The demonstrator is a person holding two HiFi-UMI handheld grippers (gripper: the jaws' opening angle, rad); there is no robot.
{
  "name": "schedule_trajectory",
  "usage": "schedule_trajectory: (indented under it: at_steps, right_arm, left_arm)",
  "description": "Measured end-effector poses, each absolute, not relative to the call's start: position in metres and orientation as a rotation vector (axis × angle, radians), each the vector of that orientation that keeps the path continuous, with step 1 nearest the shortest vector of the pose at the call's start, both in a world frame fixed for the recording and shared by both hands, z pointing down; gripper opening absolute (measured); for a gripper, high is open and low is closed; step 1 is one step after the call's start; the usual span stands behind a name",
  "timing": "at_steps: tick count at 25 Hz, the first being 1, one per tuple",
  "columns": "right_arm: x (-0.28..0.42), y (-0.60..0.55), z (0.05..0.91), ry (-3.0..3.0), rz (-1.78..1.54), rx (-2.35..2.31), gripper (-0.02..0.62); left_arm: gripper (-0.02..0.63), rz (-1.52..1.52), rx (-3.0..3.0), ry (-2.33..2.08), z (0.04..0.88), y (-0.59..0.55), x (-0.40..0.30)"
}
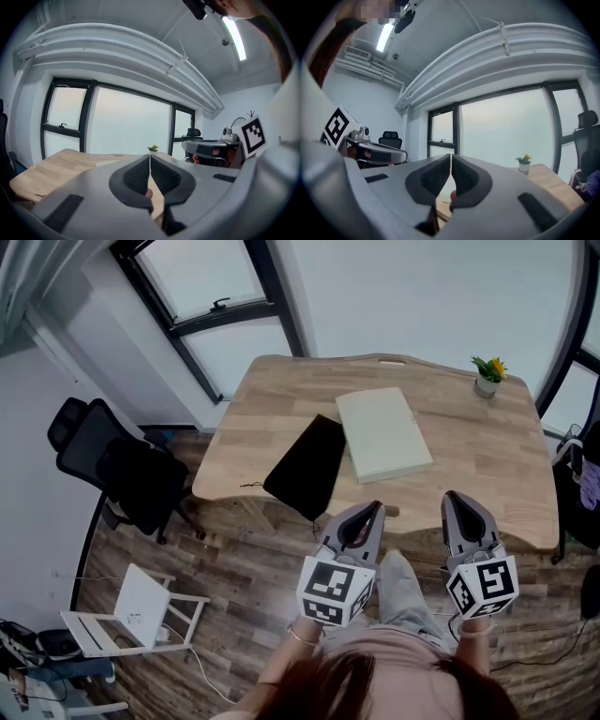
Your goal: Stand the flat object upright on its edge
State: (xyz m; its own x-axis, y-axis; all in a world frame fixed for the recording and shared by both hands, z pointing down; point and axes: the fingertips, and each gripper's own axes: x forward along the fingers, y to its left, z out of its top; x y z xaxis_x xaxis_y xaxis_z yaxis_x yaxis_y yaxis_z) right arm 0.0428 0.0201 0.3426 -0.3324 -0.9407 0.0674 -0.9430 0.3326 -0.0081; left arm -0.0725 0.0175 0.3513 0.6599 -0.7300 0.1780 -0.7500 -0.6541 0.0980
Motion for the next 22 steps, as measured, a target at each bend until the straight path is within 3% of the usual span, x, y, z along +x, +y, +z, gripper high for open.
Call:
schedule_trajectory:
  at_steps: [22]
  right_arm:
    - [0.069, -0.111, 0.374, -2.492, 0.191, 1.699, 0.002]
  left_arm:
    - [0.012, 0.218, 2.687, -1.238, 0.367, -0.116, -0.053]
